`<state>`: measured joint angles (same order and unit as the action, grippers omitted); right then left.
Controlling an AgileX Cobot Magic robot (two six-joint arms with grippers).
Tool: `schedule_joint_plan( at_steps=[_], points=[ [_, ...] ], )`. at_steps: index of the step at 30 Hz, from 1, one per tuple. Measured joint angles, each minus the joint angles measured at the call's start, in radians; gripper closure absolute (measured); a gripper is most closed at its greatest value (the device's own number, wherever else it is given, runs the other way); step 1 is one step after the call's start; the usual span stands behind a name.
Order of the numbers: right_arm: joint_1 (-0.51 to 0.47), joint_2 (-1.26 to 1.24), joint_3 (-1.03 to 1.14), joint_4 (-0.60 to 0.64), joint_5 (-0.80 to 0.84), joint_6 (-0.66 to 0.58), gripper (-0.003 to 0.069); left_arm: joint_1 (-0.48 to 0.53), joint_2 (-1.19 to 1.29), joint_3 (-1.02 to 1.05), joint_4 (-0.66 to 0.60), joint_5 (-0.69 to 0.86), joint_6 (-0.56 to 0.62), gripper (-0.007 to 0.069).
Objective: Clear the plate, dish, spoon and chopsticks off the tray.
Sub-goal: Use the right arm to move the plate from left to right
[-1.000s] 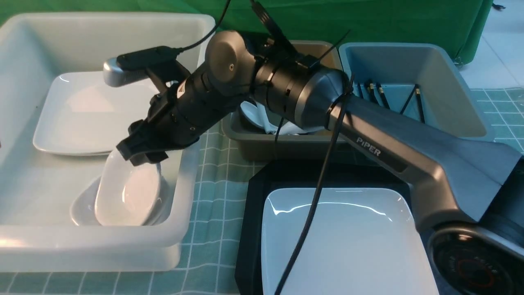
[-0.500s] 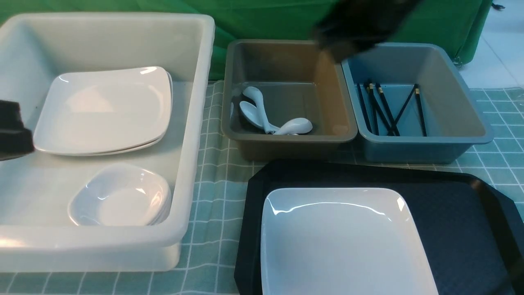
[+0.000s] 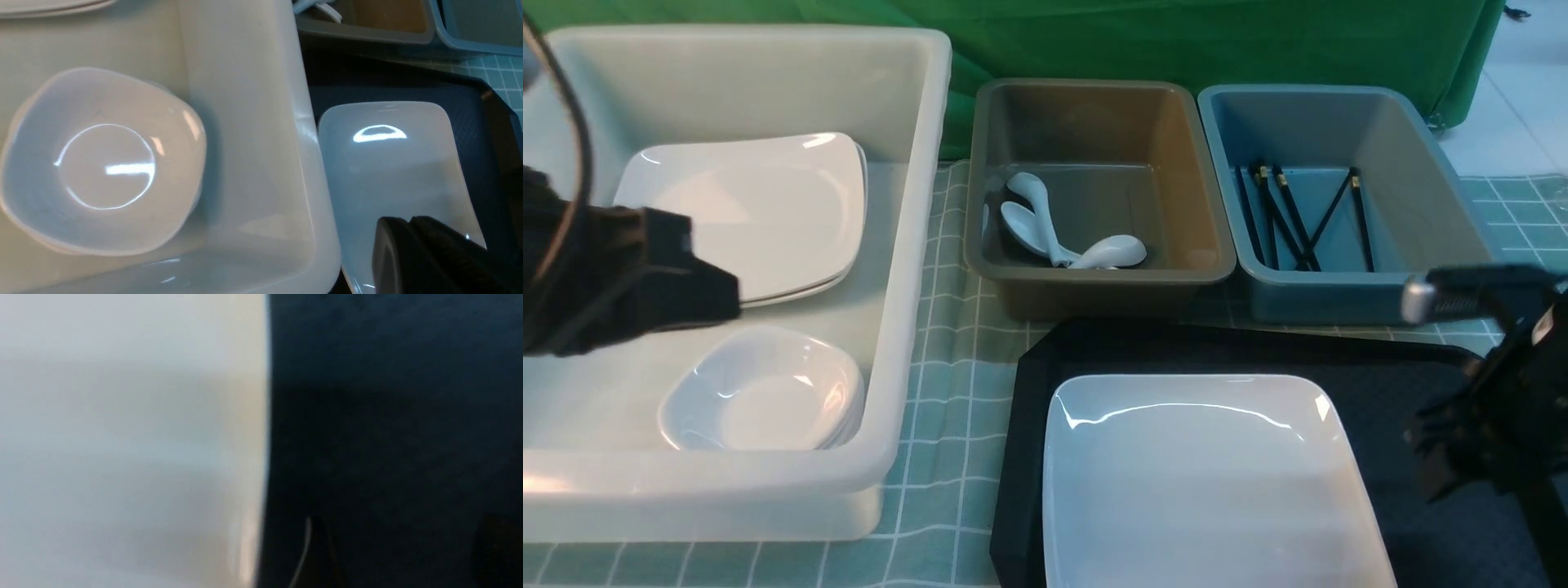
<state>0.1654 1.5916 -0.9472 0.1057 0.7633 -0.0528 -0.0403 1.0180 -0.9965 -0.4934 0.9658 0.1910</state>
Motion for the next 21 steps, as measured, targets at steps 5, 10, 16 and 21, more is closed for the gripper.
schedule_joint_plan(
  at_steps=[5,10,16,21],
  points=[
    [0.028,0.093,0.005,0.092,-0.074,-0.041,0.0144,-0.19,0.05,0.001,0.043,-0.04,-0.069,0.0615],
    [0.064,0.148,0.005,0.124,-0.118,-0.043,0.0144,-0.376,0.108,0.001,0.164,-0.07,-0.217,0.0615],
    [0.098,0.16,0.004,0.136,-0.128,-0.068,0.0373,-0.437,0.145,0.001,0.213,-0.085,-0.277,0.0615],
    [0.095,0.155,0.004,0.142,-0.133,-0.064,0.0453,-0.438,0.147,0.001,0.215,-0.096,-0.28,0.0615]
  ],
)
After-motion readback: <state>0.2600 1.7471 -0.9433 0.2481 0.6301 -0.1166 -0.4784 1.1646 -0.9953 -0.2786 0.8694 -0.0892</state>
